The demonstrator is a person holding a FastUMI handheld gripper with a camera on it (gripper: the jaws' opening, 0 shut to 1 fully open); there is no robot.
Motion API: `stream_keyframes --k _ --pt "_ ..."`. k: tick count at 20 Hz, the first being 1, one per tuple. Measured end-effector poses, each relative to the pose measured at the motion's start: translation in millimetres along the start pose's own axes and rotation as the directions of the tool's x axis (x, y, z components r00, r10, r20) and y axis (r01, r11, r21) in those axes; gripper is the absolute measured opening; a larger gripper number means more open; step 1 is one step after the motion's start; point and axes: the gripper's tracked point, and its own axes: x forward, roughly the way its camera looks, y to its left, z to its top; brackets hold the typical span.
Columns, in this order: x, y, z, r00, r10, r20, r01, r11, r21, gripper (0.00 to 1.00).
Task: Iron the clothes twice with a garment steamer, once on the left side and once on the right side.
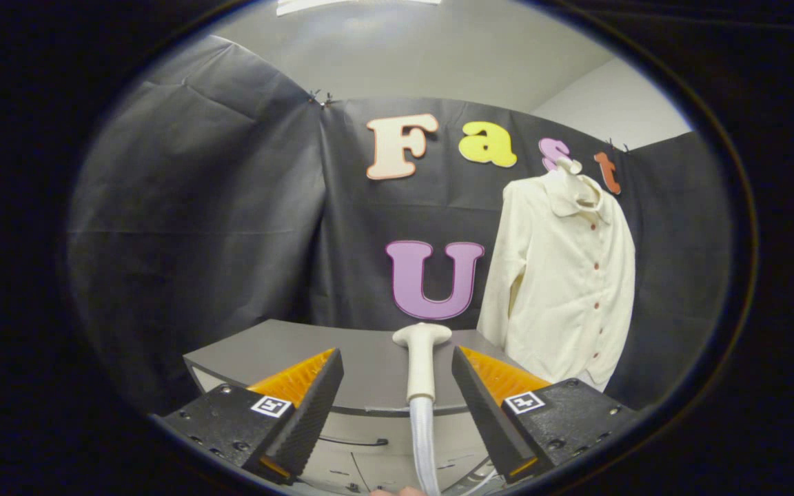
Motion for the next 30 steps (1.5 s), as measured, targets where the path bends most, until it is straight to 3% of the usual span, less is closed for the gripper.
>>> stream_keyframes --k 3,9,15,21,24,30 --pt "24 -5 -19 0.998 -0.009 -0.055 0.011 0.999 0.037 0.97" --pt "71 -24 -43 0.989 -0.059 -0.138 0.057 0.998 -0.021 0.96" --pt "104 -30 -67 0.972 -0.068 -0.225 0.072 0.997 0.006 0.86" --pt "119 -27 -84 0.959 -0.060 -0.275 0.070 0.997 0.025 0.50" --pt "120 -25 -81 0.962 -0.039 -0.270 0.057 0.997 0.059 0.39" --pt "115 -18 -69 0.977 0.052 -0.208 -0.034 0.995 0.089 0.34"
